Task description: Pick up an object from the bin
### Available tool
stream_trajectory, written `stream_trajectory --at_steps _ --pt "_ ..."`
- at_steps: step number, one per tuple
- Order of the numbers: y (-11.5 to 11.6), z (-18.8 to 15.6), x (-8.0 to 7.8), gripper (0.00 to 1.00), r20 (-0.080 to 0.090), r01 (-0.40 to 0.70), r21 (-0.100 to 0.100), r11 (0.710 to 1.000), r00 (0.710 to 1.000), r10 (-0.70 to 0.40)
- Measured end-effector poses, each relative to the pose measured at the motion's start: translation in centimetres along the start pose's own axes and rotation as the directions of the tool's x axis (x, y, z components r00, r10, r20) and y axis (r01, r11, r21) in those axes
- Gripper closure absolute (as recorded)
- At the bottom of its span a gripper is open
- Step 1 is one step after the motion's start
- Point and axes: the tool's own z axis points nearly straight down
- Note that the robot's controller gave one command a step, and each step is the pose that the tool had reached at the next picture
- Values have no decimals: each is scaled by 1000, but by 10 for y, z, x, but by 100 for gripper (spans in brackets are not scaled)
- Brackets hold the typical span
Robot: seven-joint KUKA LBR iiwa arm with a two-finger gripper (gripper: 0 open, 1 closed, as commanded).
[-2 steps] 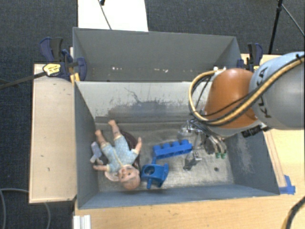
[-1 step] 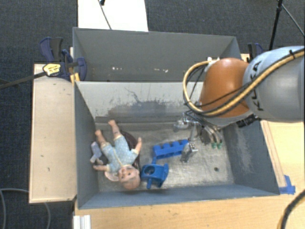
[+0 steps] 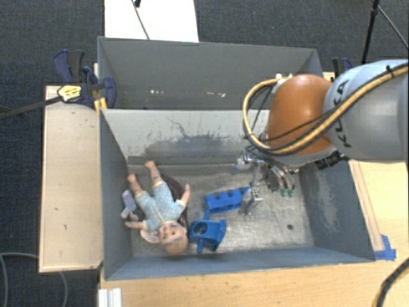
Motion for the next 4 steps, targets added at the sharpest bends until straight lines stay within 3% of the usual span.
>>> stream_trajectory --at_steps 1,2,4 --pt "23 62 1 0 0 60 0 998 998 -60" --pt "23 63 4 100 8 90 -3 996 996 -90" --pt "20 59 6 100 2 94 -2 996 996 -94"
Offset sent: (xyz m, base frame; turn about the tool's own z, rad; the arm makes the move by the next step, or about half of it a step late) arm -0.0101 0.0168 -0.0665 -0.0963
